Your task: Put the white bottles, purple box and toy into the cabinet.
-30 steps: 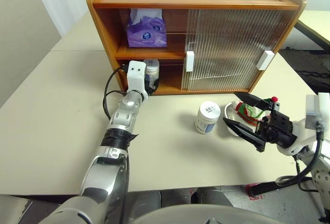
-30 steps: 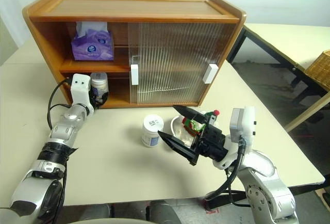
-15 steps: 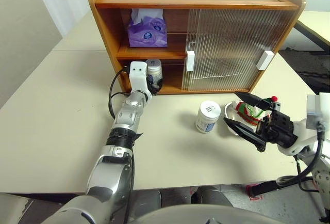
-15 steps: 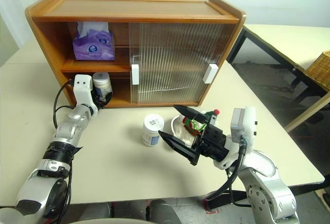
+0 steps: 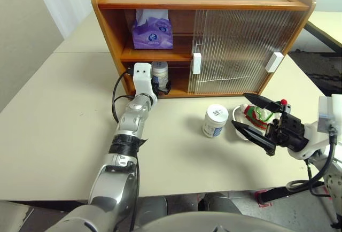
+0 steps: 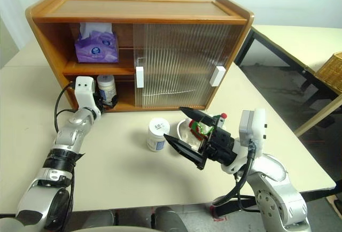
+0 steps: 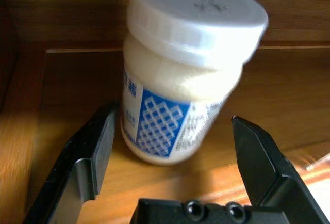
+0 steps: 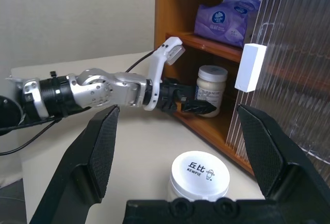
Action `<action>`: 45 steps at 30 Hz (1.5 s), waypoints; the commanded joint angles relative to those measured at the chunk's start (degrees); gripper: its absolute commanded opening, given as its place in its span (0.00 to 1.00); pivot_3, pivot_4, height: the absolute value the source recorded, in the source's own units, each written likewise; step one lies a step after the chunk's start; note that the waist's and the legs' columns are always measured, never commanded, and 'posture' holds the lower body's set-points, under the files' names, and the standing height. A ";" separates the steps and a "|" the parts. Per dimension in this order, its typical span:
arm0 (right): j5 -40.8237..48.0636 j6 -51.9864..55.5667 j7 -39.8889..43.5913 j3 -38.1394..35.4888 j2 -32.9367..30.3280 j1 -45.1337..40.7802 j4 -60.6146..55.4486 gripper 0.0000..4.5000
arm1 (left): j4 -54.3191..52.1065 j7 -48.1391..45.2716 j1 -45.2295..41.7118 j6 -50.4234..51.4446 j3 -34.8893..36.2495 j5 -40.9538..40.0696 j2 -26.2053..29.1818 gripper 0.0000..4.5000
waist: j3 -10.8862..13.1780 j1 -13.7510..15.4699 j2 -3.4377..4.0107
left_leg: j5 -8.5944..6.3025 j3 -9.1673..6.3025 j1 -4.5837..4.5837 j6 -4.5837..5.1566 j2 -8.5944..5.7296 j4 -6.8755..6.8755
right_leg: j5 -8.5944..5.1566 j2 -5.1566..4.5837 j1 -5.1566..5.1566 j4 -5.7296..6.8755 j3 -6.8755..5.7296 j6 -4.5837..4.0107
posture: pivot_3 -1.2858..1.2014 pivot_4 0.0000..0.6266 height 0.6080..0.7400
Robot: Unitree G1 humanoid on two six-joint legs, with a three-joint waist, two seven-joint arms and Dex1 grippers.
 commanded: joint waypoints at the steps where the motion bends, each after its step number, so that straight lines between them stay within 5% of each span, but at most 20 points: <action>1: -0.08 0.61 0.02 0.33 -0.62 -0.43 -0.29 1.00 | -5.44 -0.74 2.90 2.74 -1.33 0.28 0.65 0.99 | 0.00 0.03 0.00 | 0.00 0.00 0.00 0.00 0.00 0.00 | 0.00 0.00 0.00 0.00 0.00 0.00 | 0.54 0.00 1.00; 4: -0.06 0.73 0.15 0.44 -0.62 -0.53 -0.17 1.00 | -9.04 -0.98 4.86 1.90 -2.03 1.14 1.38 0.99 | 0.00 0.08 0.00 | 0.00 -0.01 0.00 0.00 -0.02 0.01 | -0.05 0.00 0.00 0.00 0.00 -0.09 | 0.54 0.00 1.00; 17: 0.05 1.76 -0.22 0.77 -0.71 -1.38 -0.53 1.00 | -12.71 4.52 7.99 -2.09 -2.43 5.00 1.18 0.01 | 0.00 0.53 0.00 | 0.00 -0.07 0.02 0.02 -0.05 0.01 | -0.02 0.00 0.02 0.01 0.00 -0.17 | 0.55 0.00 1.00; 45: -1.44 0.16 0.74 0.21 -0.30 0.58 -0.01 1.00 | 7.14 8.59 -3.16 -10.46 -1.44 6.82 1.14 0.00 | 0.00 0.40 0.00 | 0.01 -0.12 0.00 0.03 -0.09 0.00 | -0.01 -0.02 0.02 0.00 0.00 -0.12 | 0.53 0.00 1.00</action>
